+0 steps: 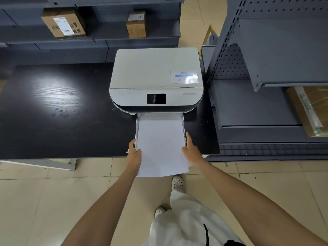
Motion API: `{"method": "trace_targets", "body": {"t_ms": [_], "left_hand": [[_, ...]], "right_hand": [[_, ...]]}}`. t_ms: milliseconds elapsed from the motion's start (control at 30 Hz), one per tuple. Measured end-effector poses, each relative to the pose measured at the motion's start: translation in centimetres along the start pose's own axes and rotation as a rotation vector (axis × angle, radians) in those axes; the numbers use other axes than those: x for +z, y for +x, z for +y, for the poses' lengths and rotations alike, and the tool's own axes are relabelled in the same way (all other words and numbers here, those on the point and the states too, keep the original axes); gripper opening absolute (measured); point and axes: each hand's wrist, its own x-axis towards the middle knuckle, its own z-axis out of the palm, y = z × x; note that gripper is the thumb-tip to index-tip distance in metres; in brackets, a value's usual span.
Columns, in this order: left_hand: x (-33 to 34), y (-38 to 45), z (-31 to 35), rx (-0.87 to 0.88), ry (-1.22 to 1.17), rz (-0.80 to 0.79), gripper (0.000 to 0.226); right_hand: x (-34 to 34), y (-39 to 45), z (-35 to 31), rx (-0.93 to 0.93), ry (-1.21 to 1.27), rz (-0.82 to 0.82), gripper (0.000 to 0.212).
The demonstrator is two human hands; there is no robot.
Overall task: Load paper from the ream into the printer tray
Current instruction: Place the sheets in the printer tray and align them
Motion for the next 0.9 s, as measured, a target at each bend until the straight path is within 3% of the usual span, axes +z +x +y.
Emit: {"method": "trace_targets", "body": {"t_ms": [333, 900], "left_hand": [[0.9, 2.4, 1.6, -0.039, 0.039, 0.053, 0.071], [2.5, 7.1, 5.0, -0.047, 0.054, 0.105, 0.062]], "right_hand": [[-1.2, 2.9, -0.3, -0.082, -0.018, -0.022, 0.076], [-3.2, 9.7, -1.6, -0.146, -0.034, -0.056, 0.057]]}}
